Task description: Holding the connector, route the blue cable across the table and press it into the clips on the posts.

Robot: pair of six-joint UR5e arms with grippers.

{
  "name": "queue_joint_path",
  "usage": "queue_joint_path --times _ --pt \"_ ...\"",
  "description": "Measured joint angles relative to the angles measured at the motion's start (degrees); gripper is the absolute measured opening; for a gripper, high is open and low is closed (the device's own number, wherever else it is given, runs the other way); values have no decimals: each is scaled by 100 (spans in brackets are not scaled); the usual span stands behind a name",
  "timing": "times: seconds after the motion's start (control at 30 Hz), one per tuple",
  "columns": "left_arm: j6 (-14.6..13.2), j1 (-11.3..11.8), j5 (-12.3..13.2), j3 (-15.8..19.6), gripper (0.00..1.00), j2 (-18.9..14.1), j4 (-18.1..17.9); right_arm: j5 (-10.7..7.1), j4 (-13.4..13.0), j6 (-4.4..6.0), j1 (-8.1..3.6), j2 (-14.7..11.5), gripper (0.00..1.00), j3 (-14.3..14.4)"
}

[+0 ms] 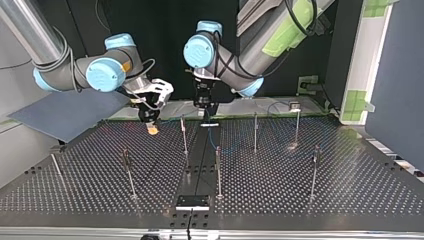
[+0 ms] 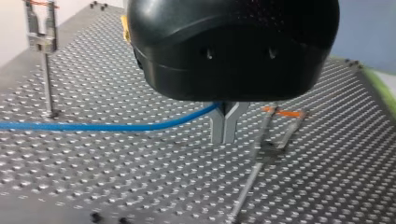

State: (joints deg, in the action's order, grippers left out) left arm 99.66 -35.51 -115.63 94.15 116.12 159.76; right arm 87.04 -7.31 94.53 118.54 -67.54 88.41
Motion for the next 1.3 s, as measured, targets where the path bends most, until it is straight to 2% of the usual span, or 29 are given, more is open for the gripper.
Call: queue_joint_path --times 0.1,0.23,0.47,0.63,0.87,1.0,1.3 --pt "11 28 91 145 0 1 -52 -39 -170 24 -24 4 0 170" --pt "22 71 250 192 0 47 -139 -107 -384 -33 -34 14 0 383" --pt "87 72 576 -27 0 339 -196 -237 -702 -141 -29 143 0 701" --pt "254 89 710 -198 0 549 -213 -275 -911 -165 -41 318 0 910" --pt "316 129 547 -245 0 664 -126 -285 -1255 -128 -116 383 0 1274" --pt "305 130 432 -226 0 667 -95 -318 -1326 -118 -174 386 0 1475" --pt "241 98 350 -199 0 691 -48 -506 -1340 -74 -326 386 0 1485"
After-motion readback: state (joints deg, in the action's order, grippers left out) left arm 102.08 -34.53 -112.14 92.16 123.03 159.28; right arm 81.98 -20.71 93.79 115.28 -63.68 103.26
